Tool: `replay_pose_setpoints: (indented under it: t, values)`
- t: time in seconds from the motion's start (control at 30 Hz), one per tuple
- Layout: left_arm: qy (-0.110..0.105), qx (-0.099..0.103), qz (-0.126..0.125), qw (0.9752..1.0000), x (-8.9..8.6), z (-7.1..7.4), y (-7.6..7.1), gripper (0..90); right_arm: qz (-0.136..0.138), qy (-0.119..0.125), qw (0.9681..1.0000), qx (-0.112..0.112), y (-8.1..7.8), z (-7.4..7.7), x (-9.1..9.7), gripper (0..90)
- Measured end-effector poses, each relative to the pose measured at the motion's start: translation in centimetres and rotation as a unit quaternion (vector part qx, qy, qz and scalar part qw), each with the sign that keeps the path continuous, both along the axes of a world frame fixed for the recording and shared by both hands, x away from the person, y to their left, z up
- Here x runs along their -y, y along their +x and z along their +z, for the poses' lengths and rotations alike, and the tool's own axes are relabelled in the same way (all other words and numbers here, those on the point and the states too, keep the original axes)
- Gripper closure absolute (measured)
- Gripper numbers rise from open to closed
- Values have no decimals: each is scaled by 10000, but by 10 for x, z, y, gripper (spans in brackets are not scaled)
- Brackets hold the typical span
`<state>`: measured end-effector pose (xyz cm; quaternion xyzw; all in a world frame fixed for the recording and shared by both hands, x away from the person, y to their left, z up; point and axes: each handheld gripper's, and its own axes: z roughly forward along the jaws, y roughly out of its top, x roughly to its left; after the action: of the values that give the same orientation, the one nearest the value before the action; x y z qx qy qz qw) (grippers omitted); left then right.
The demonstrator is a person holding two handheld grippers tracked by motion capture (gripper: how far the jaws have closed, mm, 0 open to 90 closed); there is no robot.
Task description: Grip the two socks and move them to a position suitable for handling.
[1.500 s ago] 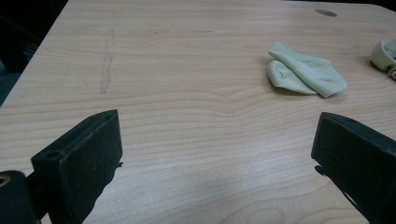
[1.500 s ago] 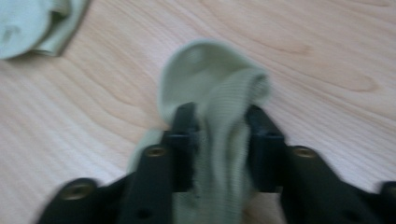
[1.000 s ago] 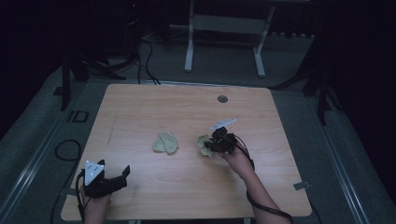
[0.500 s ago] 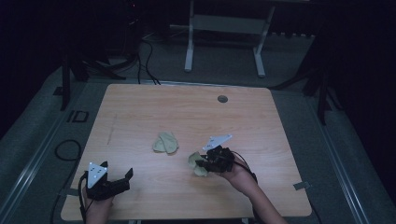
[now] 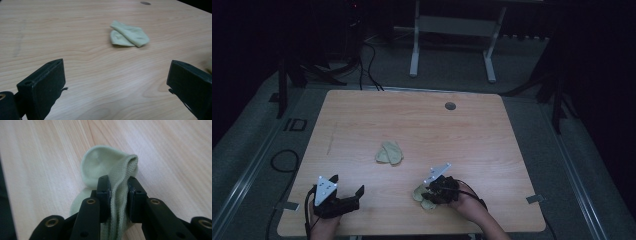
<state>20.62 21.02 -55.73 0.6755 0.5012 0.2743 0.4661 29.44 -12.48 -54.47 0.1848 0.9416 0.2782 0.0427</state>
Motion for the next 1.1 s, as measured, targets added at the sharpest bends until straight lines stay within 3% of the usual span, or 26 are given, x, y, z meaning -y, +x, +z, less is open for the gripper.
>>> replay_pose_setpoints:
  t: [0.17, 0.27, 0.3, 0.33, 0.37, 0.4, 0.47, 0.5, 0.53, 0.57, 0.63, 0.7, 0.77, 0.83, 0.9, 1.03, 1.1]
  values:
    - [58, 86, -589, 9982, 18, 7, -7, 60, 77, -90, 9999, 56, 1, 0, -4, 709]
    - [93, 24, -1018, 9948, 35, 12, -9, 61, 140, -139, 9997, 153, -2, 3, -7, 510]
    - [93, 24, -1018, 9948, 35, 12, -9, 67, 140, -139, 9997, 153, -2, 3, -7, 510]
    - [80, -14, -1357, 9907, 48, 16, -9, 115, 140, -43, 9996, 223, -3, 10, -5, 435]
    - [80, -14, -1357, 9907, 48, 16, -9, 156, 120, 60, 9995, 276, -4, 15, -2, 382]
    - [75, -83, -1676, 9858, 62, 19, -9, 156, 17, 210, 9992, 333, -5, 23, 1, 331]
    - [112, -145, -1940, 9808, 75, 21, -7, 171, -116, 381, 9986, 355, -7, 34, 8, 224]
    - [127, -143, -2045, 9787, 80, 21, -5, 195, -167, 455, 9981, 384, -9, 39, 11, 218]
    - [127, -143, -2045, 9787, 80, 21, -5, 216, -167, 455, 9981, 384, -9, 39, 11, 218]
    - [133, -212, -2158, 9761, 86, 22, -1, 233, -335, 591, 9964, 513, -15, 46, 20, 291]
    - [-1, -355, -2363, 9710, 97, 22, 8, 263, -402, 536, 9963, 545, -20, 47, 26, 426]
    - [-10, -418, -2423, 9693, 105, 21, 14, 304, -469, 509, 9964, 481, -23, 42, 30, 485]
    - [-44, -590, -2573, 9645, 111, 19, 22, 344, -531, 406, 9970, 397, -25, 34, 31, 495]
    - [54, -786, -2714, 9592, 119, 15, 30, 358, -569, 359, 9973, 302, -24, 27, 31, 498]
    - [286, -940, -2672, 9586, 126, 9, 37, 389, -586, 289, 9974, 296, -23, 21, 29, 506]
    - [195, -1119, -2636, 9579, 129, 2, 45, 451, -576, 199, 9979, 209, -20, 14, 23, 544]
    - [244, -1285, -2731, 9531, 132, -1, 50, 489, -560, 165, 9981, 206, -18, 12, 21, 575]
